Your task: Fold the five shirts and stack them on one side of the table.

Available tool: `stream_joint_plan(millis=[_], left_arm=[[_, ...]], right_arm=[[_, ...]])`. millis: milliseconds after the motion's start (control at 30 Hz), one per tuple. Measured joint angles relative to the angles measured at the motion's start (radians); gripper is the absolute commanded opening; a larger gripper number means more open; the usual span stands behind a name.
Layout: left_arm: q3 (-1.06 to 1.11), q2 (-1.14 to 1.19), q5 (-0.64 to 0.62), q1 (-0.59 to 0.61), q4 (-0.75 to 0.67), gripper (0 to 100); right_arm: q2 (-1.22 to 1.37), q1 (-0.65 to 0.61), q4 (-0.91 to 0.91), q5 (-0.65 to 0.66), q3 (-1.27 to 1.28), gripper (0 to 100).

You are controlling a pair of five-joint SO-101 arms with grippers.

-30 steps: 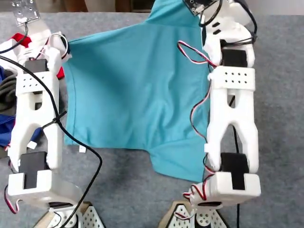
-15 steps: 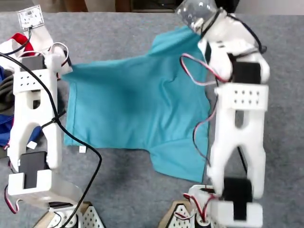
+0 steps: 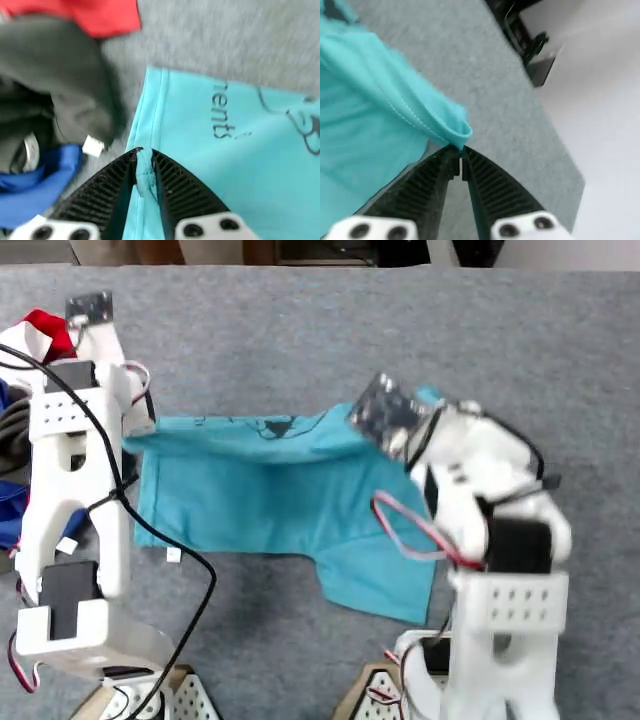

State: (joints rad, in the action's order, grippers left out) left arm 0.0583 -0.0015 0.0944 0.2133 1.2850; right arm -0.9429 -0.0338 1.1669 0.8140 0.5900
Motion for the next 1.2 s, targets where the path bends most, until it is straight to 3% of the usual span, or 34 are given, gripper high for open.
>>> stream_joint_plan(millis=[167,500,900,1200], left_arm=[[0.232,-0.161,0.0,-0.008,-0.048,2],[0.666,-0.396,0.002,-0.054,-0.178,2],[0.686,-0.404,0.002,-0.054,-0.224,2],[0.703,-0.405,0.029,-0.054,-0.236,2]], right_arm=[[-0.192,0.003,0.078,-0.009,0.161,0.4],[-0.384,0.158,0.137,-0.009,0.351,0.4],[-0.632,0.158,0.285,-0.009,0.506,0.4],[-0.635,0.158,0.319,0.069,0.52,0.4]])
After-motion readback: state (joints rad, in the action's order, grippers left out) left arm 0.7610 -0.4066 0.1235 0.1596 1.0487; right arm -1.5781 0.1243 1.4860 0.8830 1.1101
